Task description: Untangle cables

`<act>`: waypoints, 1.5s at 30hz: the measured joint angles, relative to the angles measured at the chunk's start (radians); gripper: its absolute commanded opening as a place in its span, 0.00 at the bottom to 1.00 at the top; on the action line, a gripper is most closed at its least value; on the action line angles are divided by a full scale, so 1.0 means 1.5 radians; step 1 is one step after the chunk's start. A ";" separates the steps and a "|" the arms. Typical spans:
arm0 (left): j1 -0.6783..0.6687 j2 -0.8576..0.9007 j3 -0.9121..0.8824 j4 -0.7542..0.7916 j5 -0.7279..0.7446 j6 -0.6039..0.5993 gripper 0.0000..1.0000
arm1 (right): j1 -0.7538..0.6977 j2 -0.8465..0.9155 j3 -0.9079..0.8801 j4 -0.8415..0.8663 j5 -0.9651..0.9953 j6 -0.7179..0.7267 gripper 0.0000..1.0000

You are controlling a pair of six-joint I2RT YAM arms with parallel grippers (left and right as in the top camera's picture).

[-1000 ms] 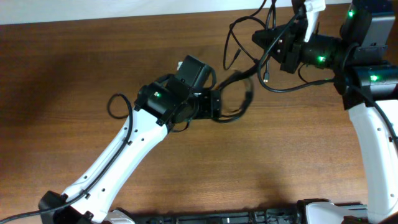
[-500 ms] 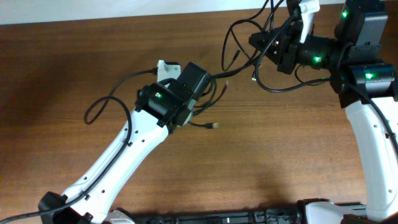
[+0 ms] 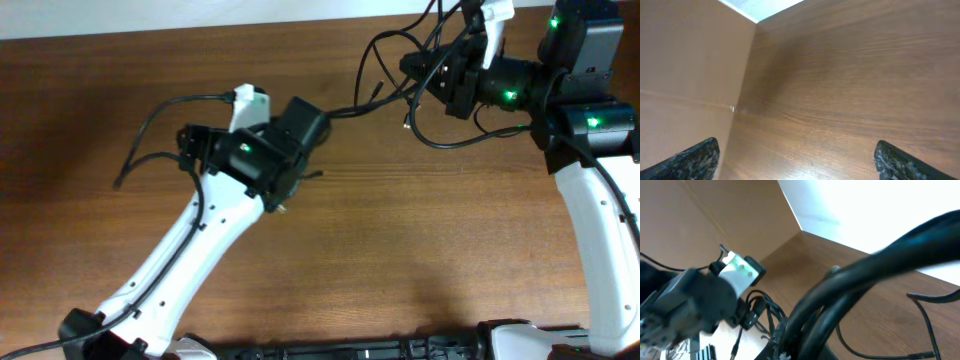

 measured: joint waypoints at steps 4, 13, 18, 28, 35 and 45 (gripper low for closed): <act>0.095 0.000 0.000 0.039 0.001 0.012 0.98 | 0.001 0.000 0.000 0.001 -0.002 -0.001 0.04; 0.197 0.000 0.000 0.133 0.213 0.183 0.92 | 0.001 0.000 0.000 0.001 -0.002 -0.001 0.04; 0.224 0.000 -0.001 0.192 0.401 0.345 0.90 | -0.003 0.000 0.000 0.002 0.013 0.000 0.04; 0.225 0.000 -0.002 0.213 0.685 0.576 0.38 | -0.007 0.000 0.000 -0.015 0.070 -0.005 0.39; 0.225 0.000 -0.003 0.274 0.812 0.613 0.15 | -0.007 0.000 0.000 -0.048 0.079 -0.003 0.44; 0.225 0.000 -0.003 0.292 0.874 0.608 0.29 | -0.007 0.000 0.000 -0.104 0.102 -0.003 0.49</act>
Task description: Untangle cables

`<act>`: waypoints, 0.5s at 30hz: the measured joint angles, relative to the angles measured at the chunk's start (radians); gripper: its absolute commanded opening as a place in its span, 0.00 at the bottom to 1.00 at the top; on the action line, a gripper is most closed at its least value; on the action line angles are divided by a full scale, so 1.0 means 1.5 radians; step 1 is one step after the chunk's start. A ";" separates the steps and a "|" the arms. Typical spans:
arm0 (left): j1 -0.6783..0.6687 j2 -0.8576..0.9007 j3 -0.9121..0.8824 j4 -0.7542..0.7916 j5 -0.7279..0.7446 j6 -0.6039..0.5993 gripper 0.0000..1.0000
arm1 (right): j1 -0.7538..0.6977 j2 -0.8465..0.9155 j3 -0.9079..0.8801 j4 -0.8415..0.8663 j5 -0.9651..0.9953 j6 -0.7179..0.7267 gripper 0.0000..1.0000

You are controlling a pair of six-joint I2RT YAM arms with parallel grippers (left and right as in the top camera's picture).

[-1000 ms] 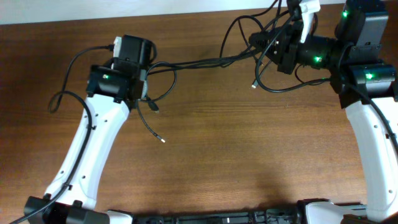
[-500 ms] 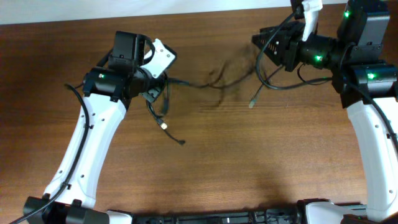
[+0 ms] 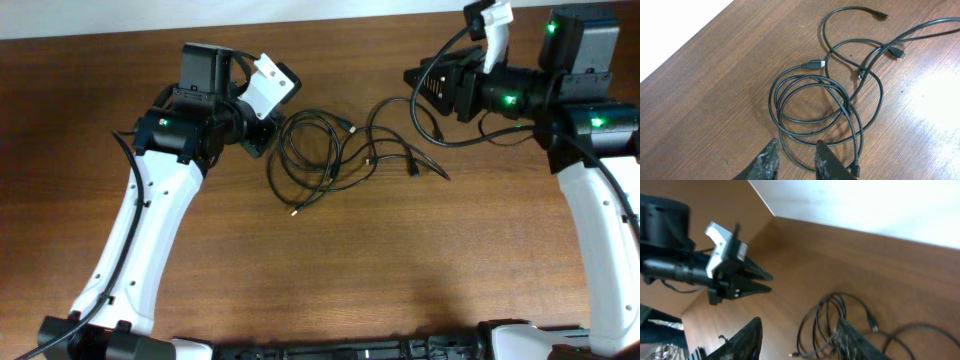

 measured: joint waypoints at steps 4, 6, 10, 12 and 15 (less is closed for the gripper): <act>0.000 0.000 0.000 0.003 -0.001 -0.046 0.40 | 0.000 0.000 0.000 -0.051 0.037 -0.001 0.50; 0.000 0.000 0.000 0.010 -0.020 -0.081 0.50 | 0.000 0.000 0.000 -0.057 0.045 -0.001 0.50; 0.011 0.000 0.000 0.018 -0.094 -0.196 0.79 | 0.000 0.000 0.000 -0.073 0.051 -0.001 0.51; 0.025 0.000 0.000 0.018 -0.120 -0.247 0.96 | 0.003 0.005 0.000 -0.078 0.051 0.000 0.50; 0.045 0.000 0.000 0.017 -0.139 -0.285 0.99 | 0.021 0.024 0.001 -0.076 0.054 -0.001 0.51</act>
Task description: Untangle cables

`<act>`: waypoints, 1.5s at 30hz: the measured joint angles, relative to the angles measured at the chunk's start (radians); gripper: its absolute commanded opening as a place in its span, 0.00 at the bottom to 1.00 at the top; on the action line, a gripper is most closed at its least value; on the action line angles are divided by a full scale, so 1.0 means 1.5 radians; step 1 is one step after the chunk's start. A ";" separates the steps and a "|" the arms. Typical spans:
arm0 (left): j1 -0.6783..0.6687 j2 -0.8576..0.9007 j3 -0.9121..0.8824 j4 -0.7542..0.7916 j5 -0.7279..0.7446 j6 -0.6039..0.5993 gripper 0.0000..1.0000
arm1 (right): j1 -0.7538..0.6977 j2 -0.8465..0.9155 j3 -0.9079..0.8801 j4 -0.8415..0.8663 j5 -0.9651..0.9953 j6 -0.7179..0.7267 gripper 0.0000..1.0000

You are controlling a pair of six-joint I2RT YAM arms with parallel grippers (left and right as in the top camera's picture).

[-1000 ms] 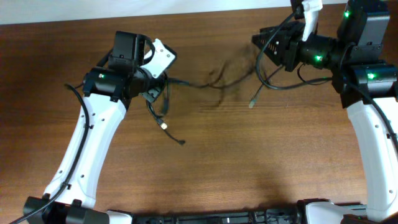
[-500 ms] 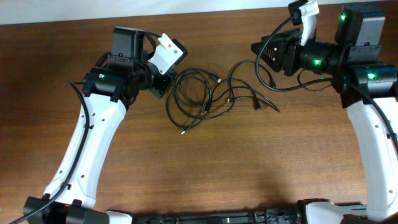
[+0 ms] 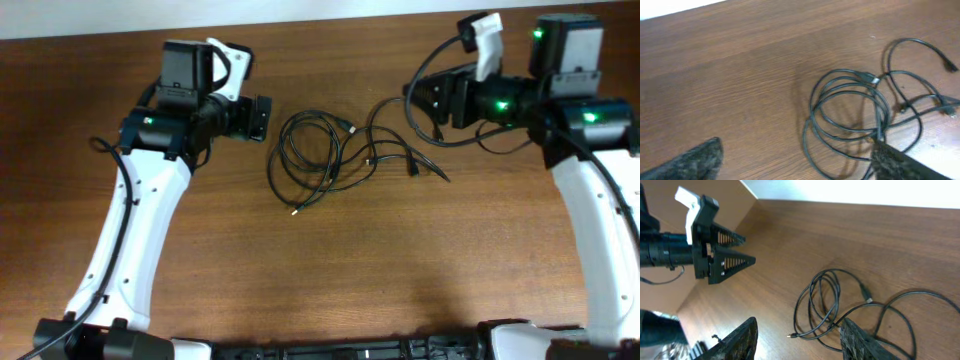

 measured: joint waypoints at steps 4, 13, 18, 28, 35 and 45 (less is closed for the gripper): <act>0.017 0.000 0.000 -0.003 -0.010 -0.018 0.99 | 0.051 0.047 0.000 0.011 0.003 0.001 0.51; 0.068 0.000 0.000 -0.006 -0.014 -0.040 0.99 | 0.158 0.210 0.001 0.045 0.004 0.001 0.51; 0.078 0.000 -0.003 -0.014 -0.015 -0.045 0.99 | 0.199 0.275 0.001 0.092 0.006 0.001 0.52; 0.078 0.020 -0.020 -0.016 -0.015 -0.045 0.99 | 0.288 0.375 0.001 0.139 0.104 0.001 0.52; 0.078 0.025 -0.022 -0.017 -0.015 -0.045 0.99 | 0.304 0.404 0.001 0.186 0.176 0.000 0.52; 0.078 0.025 -0.023 -0.017 -0.015 -0.045 0.99 | 0.340 0.460 0.001 0.226 0.204 0.000 0.52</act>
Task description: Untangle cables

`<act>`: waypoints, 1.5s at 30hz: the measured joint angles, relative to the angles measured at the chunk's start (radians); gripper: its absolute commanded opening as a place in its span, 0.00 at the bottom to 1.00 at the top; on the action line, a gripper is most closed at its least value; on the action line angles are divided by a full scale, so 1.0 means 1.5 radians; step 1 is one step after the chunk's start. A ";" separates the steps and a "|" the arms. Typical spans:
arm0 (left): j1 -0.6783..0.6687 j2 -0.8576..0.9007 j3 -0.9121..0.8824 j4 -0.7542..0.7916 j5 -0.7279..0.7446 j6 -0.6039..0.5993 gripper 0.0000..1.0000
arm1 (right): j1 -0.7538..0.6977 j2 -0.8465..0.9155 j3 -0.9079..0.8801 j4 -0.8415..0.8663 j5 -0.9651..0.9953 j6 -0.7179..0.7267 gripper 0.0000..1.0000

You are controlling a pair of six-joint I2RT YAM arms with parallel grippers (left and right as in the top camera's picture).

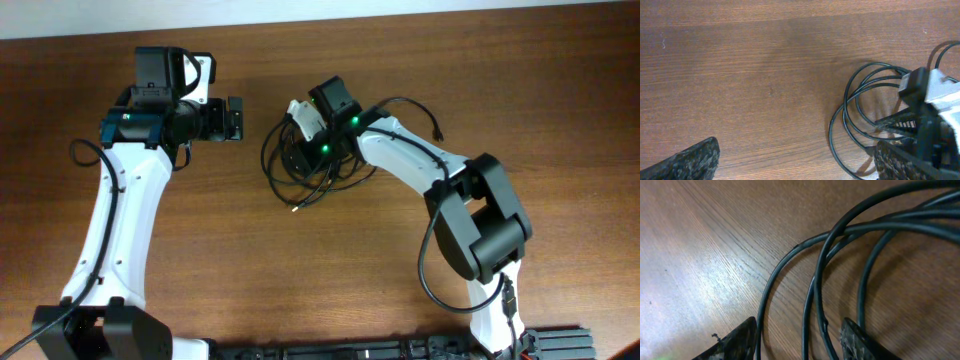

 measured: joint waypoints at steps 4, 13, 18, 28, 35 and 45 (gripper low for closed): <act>0.000 0.000 0.000 0.000 0.000 0.000 0.99 | 0.007 0.012 0.000 0.005 0.018 0.000 0.47; 0.000 0.000 0.000 0.000 0.000 0.000 0.99 | 0.016 0.045 0.001 0.006 0.039 0.000 0.23; 0.000 0.000 0.000 0.000 0.000 0.000 0.99 | 0.020 0.047 0.001 0.006 0.042 0.001 0.04; 0.000 0.000 0.000 0.000 0.000 0.000 0.99 | -0.007 0.040 0.001 -0.022 0.017 0.006 0.04; 0.000 0.000 0.000 0.000 0.000 0.000 0.99 | -0.045 -0.082 0.006 -0.044 -0.027 0.014 0.04; 0.000 0.000 0.000 0.000 0.018 0.003 0.99 | -0.045 -0.289 0.011 -0.021 -0.035 0.015 0.04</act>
